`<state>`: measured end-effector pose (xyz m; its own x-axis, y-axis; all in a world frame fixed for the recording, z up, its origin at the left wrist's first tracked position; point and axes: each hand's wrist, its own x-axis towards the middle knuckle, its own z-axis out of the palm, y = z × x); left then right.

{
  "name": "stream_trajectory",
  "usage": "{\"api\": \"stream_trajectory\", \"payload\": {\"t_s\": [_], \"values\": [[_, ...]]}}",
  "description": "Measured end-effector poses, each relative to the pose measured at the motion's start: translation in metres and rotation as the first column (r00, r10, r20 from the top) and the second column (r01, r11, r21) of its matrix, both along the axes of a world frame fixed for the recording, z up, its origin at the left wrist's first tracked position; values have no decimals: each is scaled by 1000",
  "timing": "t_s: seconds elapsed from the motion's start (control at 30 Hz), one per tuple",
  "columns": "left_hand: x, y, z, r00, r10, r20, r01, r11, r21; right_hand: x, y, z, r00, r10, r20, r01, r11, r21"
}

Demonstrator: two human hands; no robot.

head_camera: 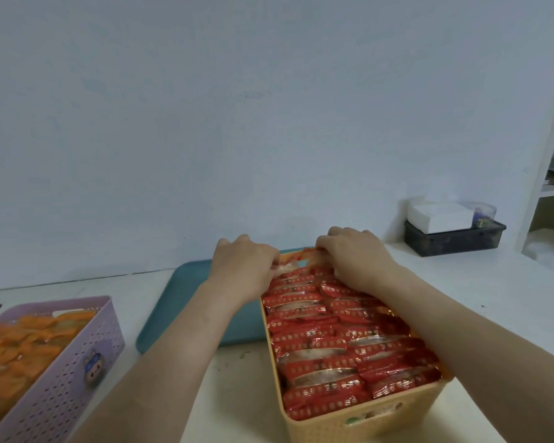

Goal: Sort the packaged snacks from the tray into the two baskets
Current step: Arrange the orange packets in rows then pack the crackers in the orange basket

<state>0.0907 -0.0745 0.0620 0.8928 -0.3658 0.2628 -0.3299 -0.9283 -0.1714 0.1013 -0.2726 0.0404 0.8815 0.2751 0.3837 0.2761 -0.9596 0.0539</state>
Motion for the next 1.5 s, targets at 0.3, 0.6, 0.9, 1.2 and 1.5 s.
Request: {"api": "stream_trajectory", "payload": {"t_s": [0.3,0.6,0.9,1.2,1.5], "values": [[-6,-2,-12,994,52,-99,-58,997,-55,-3,-3,-4,969,19,-248,21,987,160],[-40,1,-38,896,-193,-399,-254,513,-820,-21,-15,3,830,-10,-558,208,933,292],[-75,8,-28,858,-167,-486,-382,427,-820,-60,-19,12,829,8,-558,398,692,602],[-138,9,-49,813,-340,-473,-460,124,-879,-100,-23,5,815,39,-579,432,625,650],[-119,33,-30,893,-237,-384,-410,-75,-909,-90,14,7,939,60,-338,259,523,812]]}}
